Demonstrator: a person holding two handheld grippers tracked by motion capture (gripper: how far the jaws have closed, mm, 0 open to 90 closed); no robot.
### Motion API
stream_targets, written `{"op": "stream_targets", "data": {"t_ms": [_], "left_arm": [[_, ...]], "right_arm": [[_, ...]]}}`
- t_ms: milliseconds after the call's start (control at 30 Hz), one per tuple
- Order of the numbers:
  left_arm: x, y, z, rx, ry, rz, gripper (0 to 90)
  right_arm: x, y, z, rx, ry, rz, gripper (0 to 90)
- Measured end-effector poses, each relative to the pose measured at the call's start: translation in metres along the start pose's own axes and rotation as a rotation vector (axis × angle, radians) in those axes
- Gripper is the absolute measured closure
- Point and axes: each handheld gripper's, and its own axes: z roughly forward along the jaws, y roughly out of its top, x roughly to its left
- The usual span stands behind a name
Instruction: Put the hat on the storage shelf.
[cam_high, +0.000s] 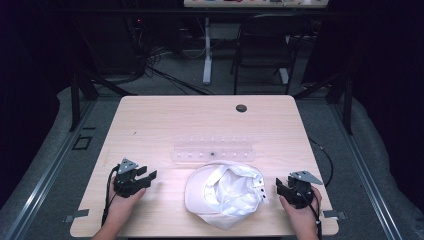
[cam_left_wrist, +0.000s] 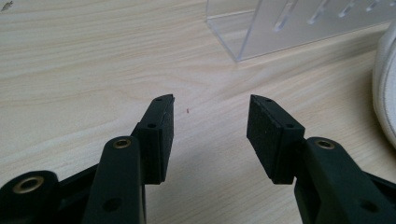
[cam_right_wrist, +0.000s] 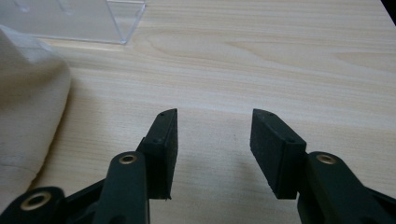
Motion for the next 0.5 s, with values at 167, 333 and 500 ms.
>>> {"op": "stream_targets", "data": {"t_ms": [167,333,500], "left_arm": [[-0.007,0.0,0.0,0.003,-0.011,0.015,51.7],[-0.011,0.0,-0.001,-0.006,-0.01,0.035,51.7],[-0.008,-0.001,0.0,-0.004,-0.01,0.026,51.7]], "right_arm": [[0.001,0.003,-0.003,0.031,0.032,0.023,55.1],[0.003,0.009,-0.006,0.08,0.078,0.031,56.5],[0.004,0.014,-0.006,0.148,0.103,0.011,57.0]]}}
